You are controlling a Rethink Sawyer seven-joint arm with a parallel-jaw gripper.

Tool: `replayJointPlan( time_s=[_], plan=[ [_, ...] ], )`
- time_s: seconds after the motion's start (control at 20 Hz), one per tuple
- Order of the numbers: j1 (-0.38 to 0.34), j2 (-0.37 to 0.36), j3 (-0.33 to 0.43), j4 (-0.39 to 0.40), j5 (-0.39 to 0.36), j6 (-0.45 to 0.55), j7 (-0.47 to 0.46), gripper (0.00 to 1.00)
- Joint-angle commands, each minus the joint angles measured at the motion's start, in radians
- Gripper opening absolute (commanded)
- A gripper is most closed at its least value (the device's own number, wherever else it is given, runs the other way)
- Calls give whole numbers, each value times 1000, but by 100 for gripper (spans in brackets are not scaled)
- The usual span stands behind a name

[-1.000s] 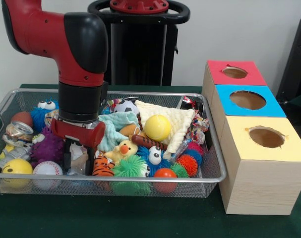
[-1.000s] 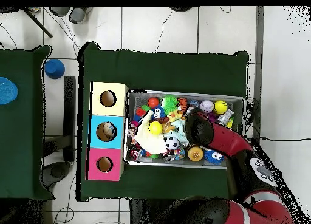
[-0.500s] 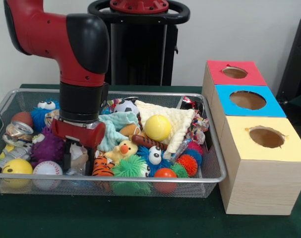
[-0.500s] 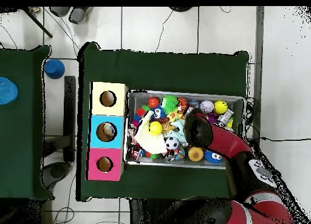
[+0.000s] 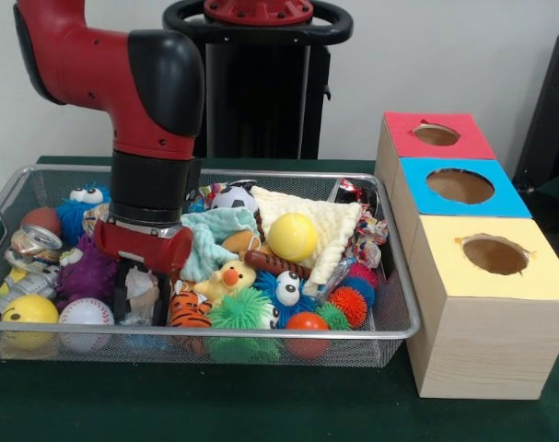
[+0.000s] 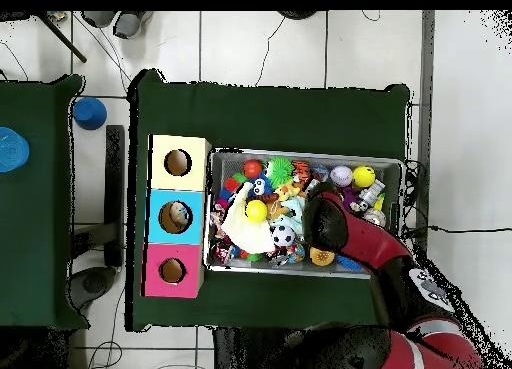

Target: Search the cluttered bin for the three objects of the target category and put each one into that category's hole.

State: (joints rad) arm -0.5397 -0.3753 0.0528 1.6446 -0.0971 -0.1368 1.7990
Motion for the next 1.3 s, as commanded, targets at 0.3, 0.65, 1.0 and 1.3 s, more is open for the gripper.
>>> replayJointPlan(
  time_s=[0.3,0.65,1.0,1.3],
  plan=[
    [-32,111,65,58,3,-150,224,100],
    [-50,107,92,63,-8,-143,208,0],
    [-47,104,91,67,-5,-154,207,0],
    [-45,106,82,69,-9,-168,205,0]
  ],
)
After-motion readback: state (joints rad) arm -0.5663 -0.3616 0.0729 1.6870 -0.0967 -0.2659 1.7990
